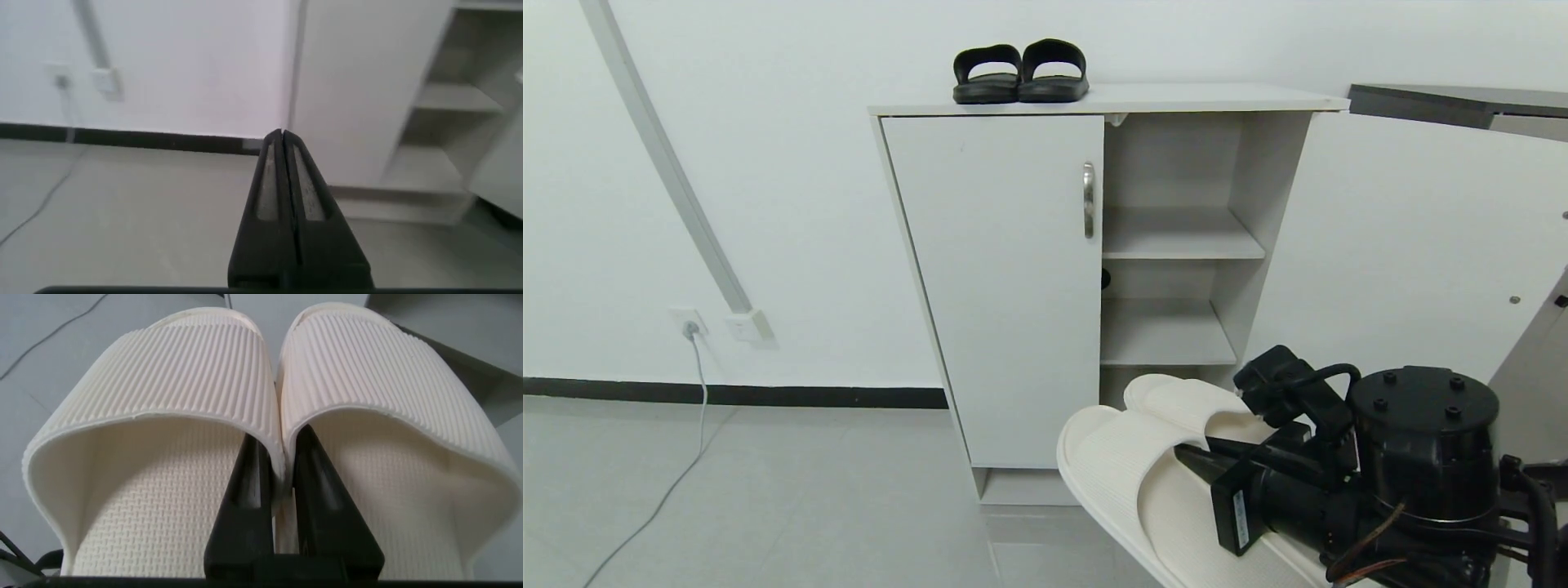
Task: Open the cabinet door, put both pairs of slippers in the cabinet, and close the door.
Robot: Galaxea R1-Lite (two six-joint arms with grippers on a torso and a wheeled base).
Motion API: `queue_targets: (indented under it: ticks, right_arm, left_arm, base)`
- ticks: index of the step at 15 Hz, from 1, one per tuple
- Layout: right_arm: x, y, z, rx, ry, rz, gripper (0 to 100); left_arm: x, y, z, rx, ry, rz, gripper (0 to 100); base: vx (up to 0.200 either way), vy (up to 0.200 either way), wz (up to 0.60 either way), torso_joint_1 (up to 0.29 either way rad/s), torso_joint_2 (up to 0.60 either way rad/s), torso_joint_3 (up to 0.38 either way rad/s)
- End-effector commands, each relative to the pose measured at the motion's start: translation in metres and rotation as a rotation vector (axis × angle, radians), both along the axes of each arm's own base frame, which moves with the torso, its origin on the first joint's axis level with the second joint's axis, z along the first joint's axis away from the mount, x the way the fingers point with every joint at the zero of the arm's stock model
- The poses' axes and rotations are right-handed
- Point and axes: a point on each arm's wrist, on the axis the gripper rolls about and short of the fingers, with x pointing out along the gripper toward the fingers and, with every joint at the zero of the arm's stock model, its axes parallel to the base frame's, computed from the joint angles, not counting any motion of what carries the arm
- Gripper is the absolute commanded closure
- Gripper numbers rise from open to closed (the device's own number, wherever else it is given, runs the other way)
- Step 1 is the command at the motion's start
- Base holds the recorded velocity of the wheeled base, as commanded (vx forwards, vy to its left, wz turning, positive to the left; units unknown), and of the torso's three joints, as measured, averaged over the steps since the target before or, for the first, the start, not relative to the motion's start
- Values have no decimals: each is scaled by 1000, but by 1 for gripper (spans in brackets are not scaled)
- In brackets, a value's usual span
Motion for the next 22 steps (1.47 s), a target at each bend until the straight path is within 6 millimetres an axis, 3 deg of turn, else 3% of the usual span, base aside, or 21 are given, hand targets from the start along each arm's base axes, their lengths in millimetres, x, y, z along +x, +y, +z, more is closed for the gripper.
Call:
queue_targets:
  ticks: [1, 4, 7, 9, 12, 16, 22]
  right_arm:
    - [0, 1, -1, -4, 3, 3, 100]
    - [2, 4, -1, -8, -6, -20, 100]
    - [14, 23, 0, -18, -35, -136, 100]
    - [28, 55, 4, 32, -62, -277, 100]
    - [50, 77, -7, 22, -102, -484, 100]
    - [59, 80, -12, 22, -121, -594, 100]
    - [64, 78, -16, 11, -117, -607, 100]
  left_arm:
    - [0, -1, -1, 17, 3, -33, 100]
    - [0, 0, -1, 7, 2, -1, 100]
    - [0, 0, -1, -15, 0, 12, 100]
    - [0, 0, -1, -10, 0, 10, 100]
    - [0, 0, -1, -12, 0, 12, 100]
    - [0, 0, -1, -10, 0, 12, 100]
    - [0, 0, -1, -10, 0, 12, 100]
  base:
    - [0, 0, 0, 0, 0, 0]
    - [0, 0, 0, 0, 0, 0]
    - [0, 0, 0, 0, 0, 0]
    - [0, 0, 0, 0, 0, 0]
    - [0, 0, 0, 0, 0, 0]
    - [0, 0, 0, 0, 0, 0]
    - [0, -200, 0, 1, 4, 2]
